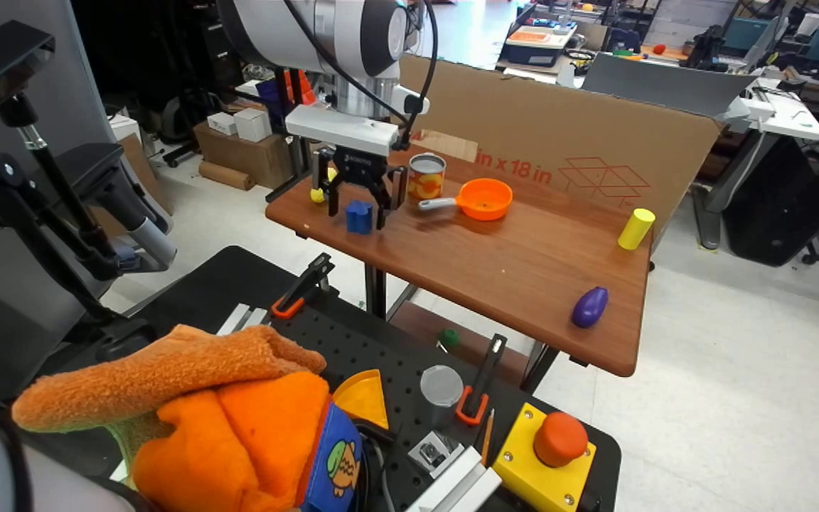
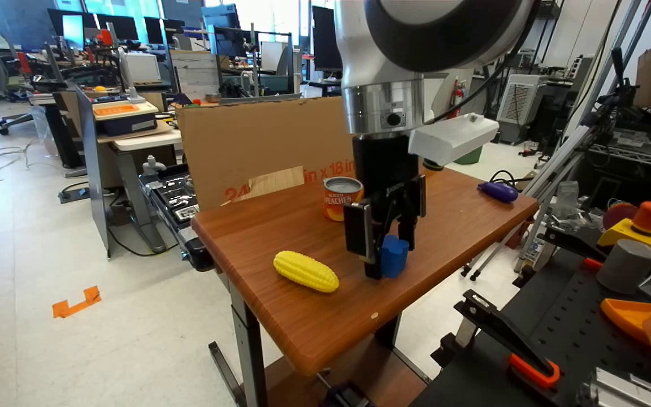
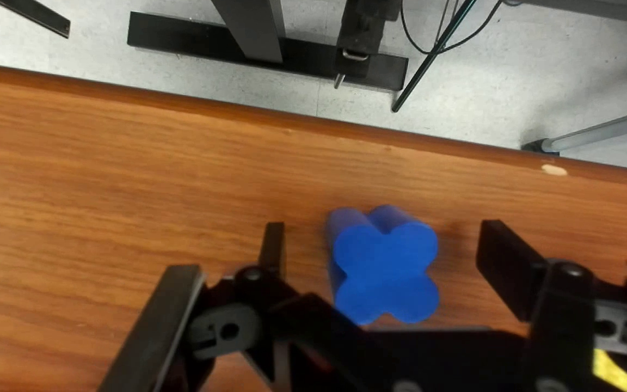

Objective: Pick up up the blue object and place it on the pan

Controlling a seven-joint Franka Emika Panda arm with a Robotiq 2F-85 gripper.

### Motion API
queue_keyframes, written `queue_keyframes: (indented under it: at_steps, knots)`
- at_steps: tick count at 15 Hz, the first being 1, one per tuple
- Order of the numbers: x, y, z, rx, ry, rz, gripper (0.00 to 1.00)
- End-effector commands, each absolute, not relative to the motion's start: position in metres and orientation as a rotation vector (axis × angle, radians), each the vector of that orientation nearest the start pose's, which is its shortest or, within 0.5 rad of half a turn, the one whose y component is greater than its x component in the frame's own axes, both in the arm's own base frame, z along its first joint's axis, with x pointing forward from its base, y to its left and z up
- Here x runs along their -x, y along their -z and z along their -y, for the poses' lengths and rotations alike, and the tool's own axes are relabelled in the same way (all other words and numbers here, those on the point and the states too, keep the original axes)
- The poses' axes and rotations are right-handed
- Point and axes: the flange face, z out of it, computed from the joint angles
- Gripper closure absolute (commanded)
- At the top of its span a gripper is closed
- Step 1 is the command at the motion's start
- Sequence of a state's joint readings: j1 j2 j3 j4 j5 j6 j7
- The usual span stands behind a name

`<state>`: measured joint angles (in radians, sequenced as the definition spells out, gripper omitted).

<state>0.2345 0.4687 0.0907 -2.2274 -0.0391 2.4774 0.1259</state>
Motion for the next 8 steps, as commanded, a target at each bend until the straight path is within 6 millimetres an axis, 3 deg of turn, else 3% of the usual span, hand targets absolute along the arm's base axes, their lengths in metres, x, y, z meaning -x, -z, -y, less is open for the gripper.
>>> queue_keyframes:
  at_steps: [1,6,8]
  knots:
    - [-0.497,-0.144,-0.178,3.152,-0.286,0.370,0.42]
    - [-0.491,-0.170,-0.182,3.099,-0.271,0.325,0.81]
    - [-0.490,-0.192,-0.182,3.082,-0.225,0.275,0.84]
